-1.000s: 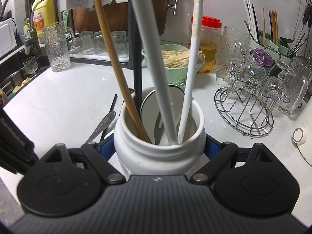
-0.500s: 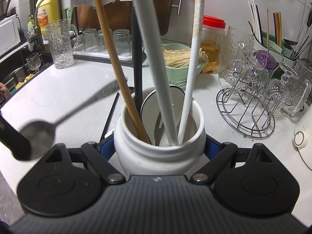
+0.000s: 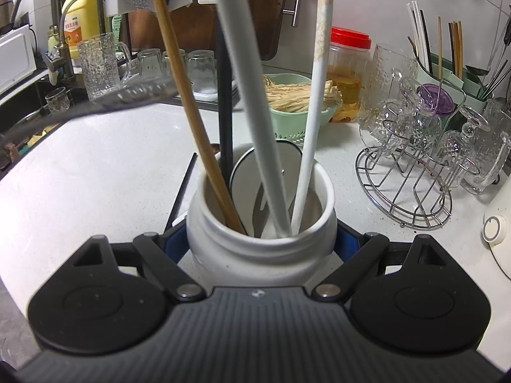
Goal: Organize utensils
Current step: 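Lift the silver spoon with the left gripper and carry it over the jar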
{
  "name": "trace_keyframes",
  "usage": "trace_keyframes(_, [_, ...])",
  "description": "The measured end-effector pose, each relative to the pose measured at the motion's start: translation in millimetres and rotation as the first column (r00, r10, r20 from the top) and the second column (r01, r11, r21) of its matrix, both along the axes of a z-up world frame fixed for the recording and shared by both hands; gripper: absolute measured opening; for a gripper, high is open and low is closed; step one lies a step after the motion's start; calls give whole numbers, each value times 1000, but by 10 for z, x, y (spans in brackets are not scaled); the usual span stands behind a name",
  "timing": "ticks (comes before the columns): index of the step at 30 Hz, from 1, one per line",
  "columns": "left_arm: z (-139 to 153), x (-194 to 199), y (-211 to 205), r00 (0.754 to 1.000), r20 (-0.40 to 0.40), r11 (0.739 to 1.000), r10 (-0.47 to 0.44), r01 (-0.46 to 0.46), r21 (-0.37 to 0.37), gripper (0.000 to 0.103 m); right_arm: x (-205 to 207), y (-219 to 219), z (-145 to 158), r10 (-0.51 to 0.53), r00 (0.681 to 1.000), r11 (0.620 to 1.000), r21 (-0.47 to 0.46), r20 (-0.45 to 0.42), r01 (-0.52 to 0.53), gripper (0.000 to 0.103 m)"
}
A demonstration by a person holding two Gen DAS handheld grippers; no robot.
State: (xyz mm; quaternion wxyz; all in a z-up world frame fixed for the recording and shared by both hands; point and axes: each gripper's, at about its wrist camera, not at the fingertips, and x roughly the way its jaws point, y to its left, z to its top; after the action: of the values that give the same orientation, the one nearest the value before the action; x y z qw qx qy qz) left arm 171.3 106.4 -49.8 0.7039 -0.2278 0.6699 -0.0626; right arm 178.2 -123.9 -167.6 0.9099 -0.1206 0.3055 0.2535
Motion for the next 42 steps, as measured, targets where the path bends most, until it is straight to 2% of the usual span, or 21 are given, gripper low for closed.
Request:
trace_keyframes(5, [185,28,-90,996,-10,996,-83,84,42,2,-5,-11,-1,5,1000,1000,4,6,-5,92])
trace_keyframes(16, [341,285,-277,975,-35,973,-218,220,75,2,-2,-12,-14,13,1000,1000,10,16,-13,92])
trace_keyframes(26, [631,496,-467,935,-54,923,-352,356,147,2,18,-3,-22,7,1000,1000,7,16,-7,92])
trace_keyframes(29, [617,604,-500,919,-83,900,-386,395,182,2,18,-1,-21,2,1000,1000,7,13,-2,92])
trace_keyframes(34, [486,783,-558,885,-183,859,-428,462,223,2,10,7,-25,-11,1000,1000,11,15,11,92])
trace_keyframes(40, [460,1020,-848,821,-268,788,-504,564,246,2,-6,3,-26,-28,1000,999,18,13,28,91])
trace_keyframes(42, [455,1100,-965,794,-293,756,-532,602,257,2,-7,5,-27,-29,1000,999,18,13,29,91])
